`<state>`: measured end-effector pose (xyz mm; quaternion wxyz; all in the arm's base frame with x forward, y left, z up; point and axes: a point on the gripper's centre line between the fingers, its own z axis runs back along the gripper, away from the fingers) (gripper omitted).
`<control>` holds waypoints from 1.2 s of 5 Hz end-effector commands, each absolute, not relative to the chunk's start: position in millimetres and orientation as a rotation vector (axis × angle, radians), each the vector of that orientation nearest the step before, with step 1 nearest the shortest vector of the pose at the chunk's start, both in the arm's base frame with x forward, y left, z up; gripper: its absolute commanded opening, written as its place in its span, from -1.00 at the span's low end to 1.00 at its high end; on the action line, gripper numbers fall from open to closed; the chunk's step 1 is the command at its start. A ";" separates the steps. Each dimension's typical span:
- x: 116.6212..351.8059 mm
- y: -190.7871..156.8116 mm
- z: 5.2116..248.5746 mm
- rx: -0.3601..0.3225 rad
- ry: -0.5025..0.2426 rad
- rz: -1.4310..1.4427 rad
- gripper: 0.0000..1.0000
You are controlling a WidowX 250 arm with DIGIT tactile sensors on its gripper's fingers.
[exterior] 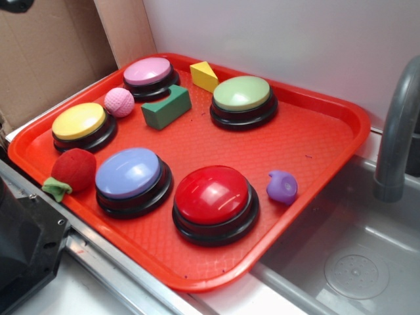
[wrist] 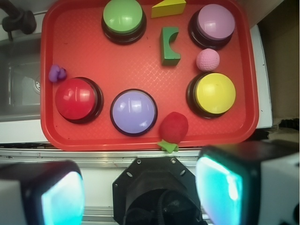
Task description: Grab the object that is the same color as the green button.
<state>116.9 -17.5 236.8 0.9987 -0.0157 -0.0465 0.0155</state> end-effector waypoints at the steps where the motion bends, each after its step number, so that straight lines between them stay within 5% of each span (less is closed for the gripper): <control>1: 116.9 -17.5 236.8 -0.031 -0.093 0.031 1.00; 2: 143.6 -1.3 214.6 -0.035 -0.050 0.031 1.00; 3: 169.2 12.0 194.4 0.006 -0.141 0.070 1.00; 6: 253.4 44.4 95.4 0.057 -0.237 0.129 1.00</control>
